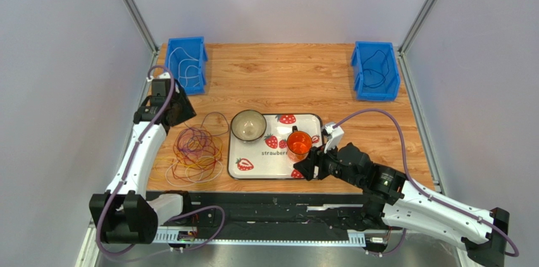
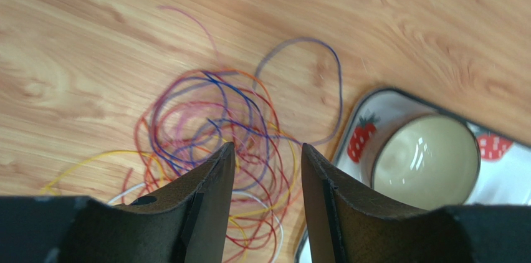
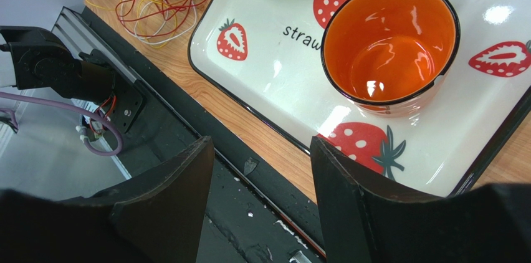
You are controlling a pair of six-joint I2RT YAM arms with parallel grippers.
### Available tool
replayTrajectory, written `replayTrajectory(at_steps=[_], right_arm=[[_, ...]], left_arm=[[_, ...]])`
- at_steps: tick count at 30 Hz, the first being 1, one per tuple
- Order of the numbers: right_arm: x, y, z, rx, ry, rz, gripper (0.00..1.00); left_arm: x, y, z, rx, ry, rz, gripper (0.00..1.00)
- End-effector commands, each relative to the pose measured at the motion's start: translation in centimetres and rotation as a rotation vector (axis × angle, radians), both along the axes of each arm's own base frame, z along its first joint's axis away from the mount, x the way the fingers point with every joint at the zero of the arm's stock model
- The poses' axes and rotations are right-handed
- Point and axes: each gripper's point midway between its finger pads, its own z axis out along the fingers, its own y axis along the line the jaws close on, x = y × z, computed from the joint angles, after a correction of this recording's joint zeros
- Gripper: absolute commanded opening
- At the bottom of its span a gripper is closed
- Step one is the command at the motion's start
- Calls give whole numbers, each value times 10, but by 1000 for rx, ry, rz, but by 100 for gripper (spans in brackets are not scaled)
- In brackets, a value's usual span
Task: Untangle the cables
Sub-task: Place the cable in the bin.
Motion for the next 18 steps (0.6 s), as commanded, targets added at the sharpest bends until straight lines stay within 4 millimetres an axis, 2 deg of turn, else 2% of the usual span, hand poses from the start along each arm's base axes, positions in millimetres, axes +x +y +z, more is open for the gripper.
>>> replayTrajectory(at_steps=[1, 4, 12, 15, 18], right_arm=[[1, 6, 13, 44, -15, 10, 62], [0, 8, 13, 46, -8, 19, 62], [-1, 7, 12, 46, -3, 17, 62], [-2, 7, 11, 42, 2, 19, 62], [-2, 7, 9, 39, 5, 17, 62]], left_arm=[[-18, -29, -14, 5, 40, -92, 52], [-26, -39, -27, -2, 77, -98, 50], [-40, -42, -60, 12, 149, -47, 46], [-47, -42, -79, 8, 183, -46, 46], [-47, -44, -89, 0, 187, -60, 46]])
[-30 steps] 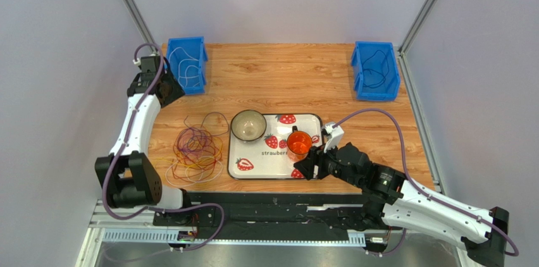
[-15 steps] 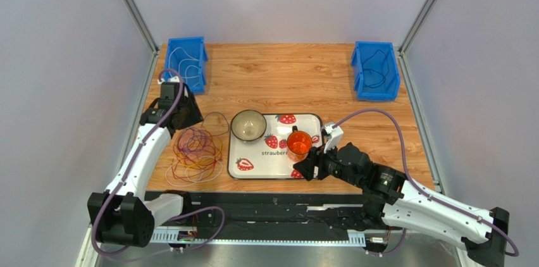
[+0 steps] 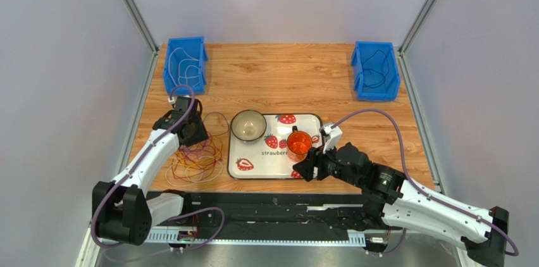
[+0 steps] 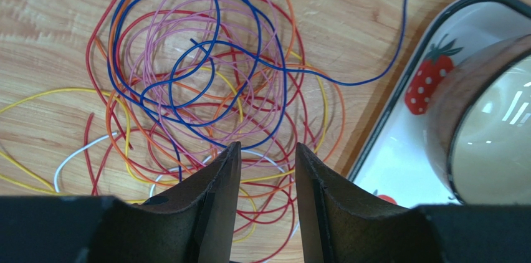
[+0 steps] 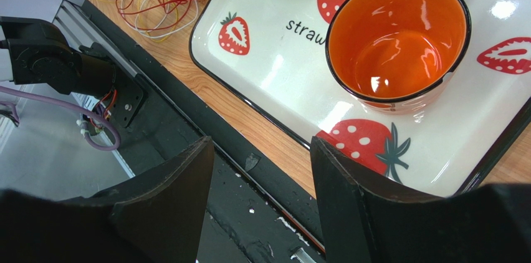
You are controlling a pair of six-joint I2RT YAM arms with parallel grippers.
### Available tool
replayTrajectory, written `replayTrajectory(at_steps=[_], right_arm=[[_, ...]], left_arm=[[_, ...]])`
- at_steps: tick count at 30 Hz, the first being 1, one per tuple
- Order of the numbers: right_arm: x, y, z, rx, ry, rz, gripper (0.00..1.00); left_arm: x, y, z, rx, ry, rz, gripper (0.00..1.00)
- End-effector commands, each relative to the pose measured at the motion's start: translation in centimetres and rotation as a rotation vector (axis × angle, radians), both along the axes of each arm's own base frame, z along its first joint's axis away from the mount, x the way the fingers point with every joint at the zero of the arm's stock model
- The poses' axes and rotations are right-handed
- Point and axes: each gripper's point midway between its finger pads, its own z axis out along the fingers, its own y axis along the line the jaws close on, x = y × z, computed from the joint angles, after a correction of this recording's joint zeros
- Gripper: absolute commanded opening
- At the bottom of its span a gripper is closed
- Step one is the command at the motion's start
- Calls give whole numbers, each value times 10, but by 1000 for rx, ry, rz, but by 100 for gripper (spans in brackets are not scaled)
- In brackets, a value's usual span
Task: Untangle the cables
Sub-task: Place the cable in the bin, then pick up the cable from the cable.
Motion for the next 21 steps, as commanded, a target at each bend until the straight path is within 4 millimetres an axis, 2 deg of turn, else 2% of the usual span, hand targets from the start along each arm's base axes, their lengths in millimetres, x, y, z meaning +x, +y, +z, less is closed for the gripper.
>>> replayTrajectory(at_steps=[1, 7, 14, 21], right_arm=[[1, 5, 13, 46, -11, -1, 62], [2, 6, 12, 41, -7, 2, 62], [2, 6, 11, 32, -7, 4, 62], [2, 5, 11, 29, -7, -1, 62]], left_arm=[[7, -4, -11, -18, -22, 11, 46], [11, -7, -27, -22, 5, -4, 46], [15, -7, -34, -8, 15, -14, 44], [14, -7, -37, -1, 26, -14, 33]])
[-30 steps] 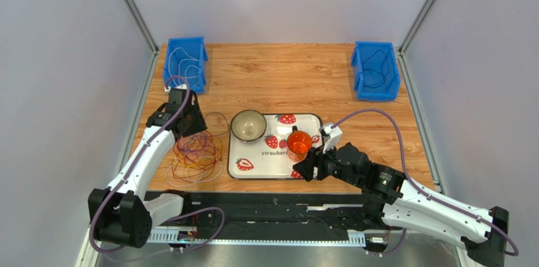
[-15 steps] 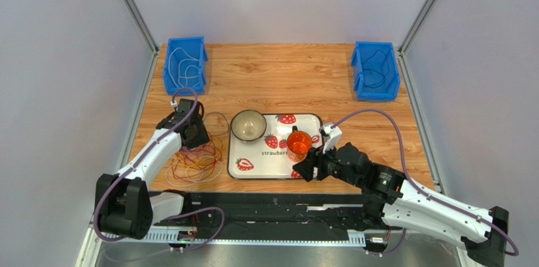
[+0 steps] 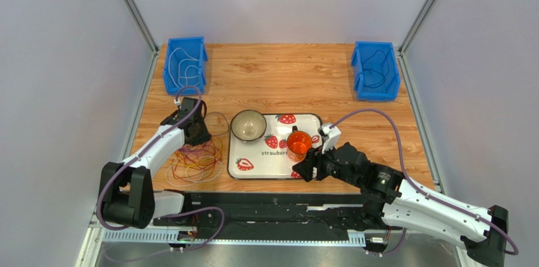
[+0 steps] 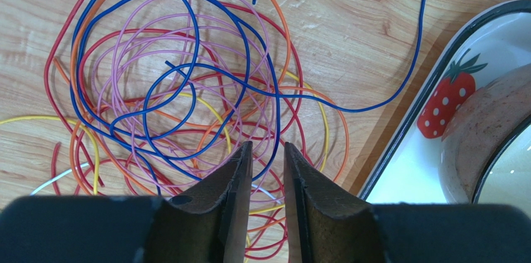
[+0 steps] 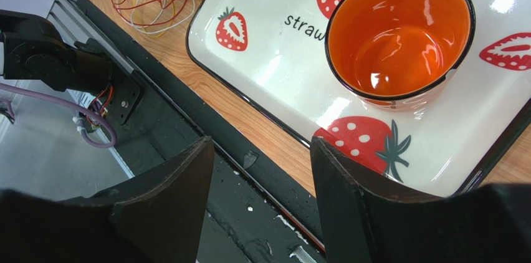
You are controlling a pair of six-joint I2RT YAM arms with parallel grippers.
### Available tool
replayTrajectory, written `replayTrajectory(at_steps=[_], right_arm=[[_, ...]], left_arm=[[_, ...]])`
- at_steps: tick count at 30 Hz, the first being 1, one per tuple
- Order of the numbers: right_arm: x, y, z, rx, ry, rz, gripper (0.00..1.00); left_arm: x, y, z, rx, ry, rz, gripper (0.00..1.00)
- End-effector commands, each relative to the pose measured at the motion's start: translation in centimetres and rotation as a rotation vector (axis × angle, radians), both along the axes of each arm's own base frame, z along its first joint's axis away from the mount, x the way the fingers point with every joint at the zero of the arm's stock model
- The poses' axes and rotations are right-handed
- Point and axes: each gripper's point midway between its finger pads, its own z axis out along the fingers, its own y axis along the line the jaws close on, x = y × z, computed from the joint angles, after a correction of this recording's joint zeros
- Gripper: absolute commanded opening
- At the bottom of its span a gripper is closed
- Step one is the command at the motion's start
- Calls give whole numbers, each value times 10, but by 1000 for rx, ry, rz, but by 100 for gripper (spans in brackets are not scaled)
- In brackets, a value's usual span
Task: Untangle the cables
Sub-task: Pick up the cable from the cable.
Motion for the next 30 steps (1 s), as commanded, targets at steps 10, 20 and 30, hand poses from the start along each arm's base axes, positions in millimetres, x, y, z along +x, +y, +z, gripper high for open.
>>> replayTrajectory(at_steps=[10, 20, 30], right_arm=[[2, 3, 16, 42, -19, -5, 62], [2, 2, 14, 38, -17, -7, 62], [3, 4, 18, 47, -26, -2, 62]], left_arm=[[1, -1, -8, 12, 17, -5, 30], [8, -9, 14, -4, -24, -29, 0], [16, -15, 99, -38, -159, -60, 0]])
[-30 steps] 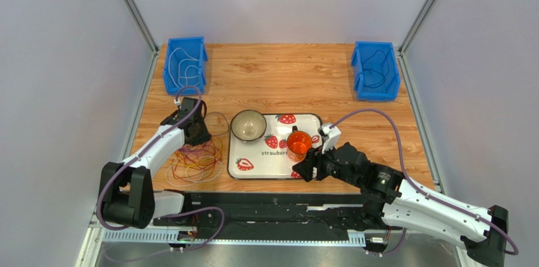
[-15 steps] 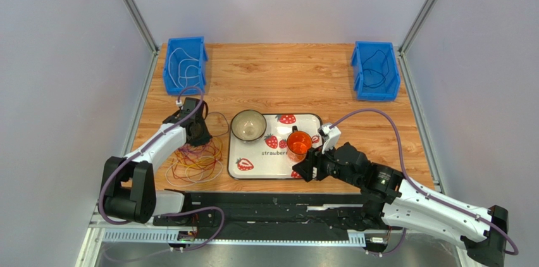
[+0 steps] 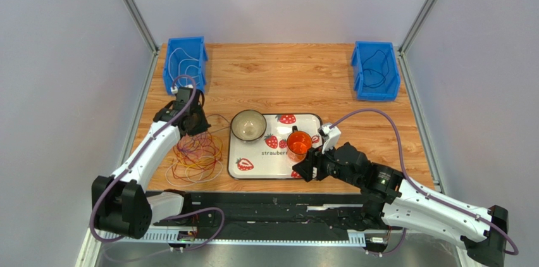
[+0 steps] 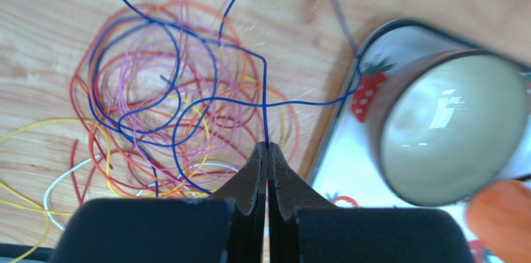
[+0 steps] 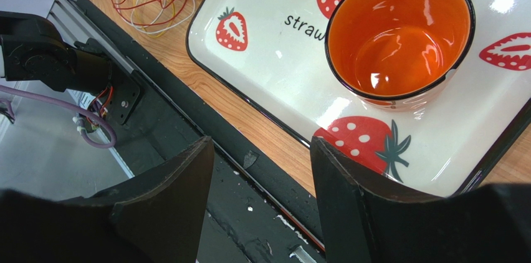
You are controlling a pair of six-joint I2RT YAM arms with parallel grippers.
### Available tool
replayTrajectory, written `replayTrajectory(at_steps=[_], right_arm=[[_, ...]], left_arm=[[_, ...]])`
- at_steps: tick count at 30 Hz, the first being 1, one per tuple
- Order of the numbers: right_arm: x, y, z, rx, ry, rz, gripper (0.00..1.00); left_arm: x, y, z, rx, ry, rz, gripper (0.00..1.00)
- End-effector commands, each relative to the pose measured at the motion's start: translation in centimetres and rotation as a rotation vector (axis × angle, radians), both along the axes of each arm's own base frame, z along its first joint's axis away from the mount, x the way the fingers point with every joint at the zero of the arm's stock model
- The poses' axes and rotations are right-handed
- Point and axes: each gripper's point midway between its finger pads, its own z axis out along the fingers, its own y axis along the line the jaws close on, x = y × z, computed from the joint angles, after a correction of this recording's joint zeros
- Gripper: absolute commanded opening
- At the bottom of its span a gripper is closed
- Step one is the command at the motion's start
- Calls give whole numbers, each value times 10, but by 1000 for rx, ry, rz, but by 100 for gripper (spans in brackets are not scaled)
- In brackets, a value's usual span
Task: Untangle the cables
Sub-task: Pick up the cable from the cable.
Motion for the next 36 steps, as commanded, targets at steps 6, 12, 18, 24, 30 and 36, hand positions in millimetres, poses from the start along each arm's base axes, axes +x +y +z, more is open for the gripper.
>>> replayTrajectory(at_steps=[6, 12, 18, 24, 30, 36], right_arm=[[3, 4, 18, 47, -26, -5, 62], [3, 3, 19, 47, -30, -4, 62], [4, 4, 20, 51, -35, -4, 62], [4, 5, 21, 49, -38, 1, 62], [4, 10, 33, 66, -65, 26, 62], [2, 34, 58, 82, -118, 141, 63]], left_arm=[[3, -6, 98, -42, -169, -46, 0], [2, -5, 164, -53, -294, -59, 0], [-3, -9, 234, -87, -439, -95, 0], [-9, -24, 305, -175, -600, -166, 0], [-9, -24, 300, -207, -647, -136, 0], [-18, -51, 290, -334, -667, -252, 0]])
